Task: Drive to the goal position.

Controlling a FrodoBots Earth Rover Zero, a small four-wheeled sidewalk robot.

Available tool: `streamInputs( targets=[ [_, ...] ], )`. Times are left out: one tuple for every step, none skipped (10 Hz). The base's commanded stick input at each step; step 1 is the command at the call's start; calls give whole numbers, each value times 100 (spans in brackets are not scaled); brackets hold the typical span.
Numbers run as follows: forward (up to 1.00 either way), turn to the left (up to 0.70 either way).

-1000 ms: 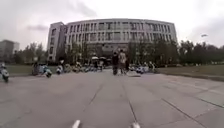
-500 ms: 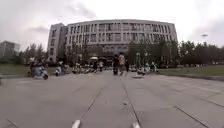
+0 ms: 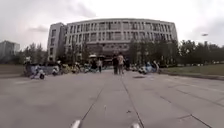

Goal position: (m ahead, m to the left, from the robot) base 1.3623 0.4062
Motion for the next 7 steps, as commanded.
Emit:
streamInputs(
  targets=[
    [70, 0],
    [70, 0],
    [70, 0],
    [70, 0],
    [70, 0],
    [70, 0],
    [70, 0]
  ],
)
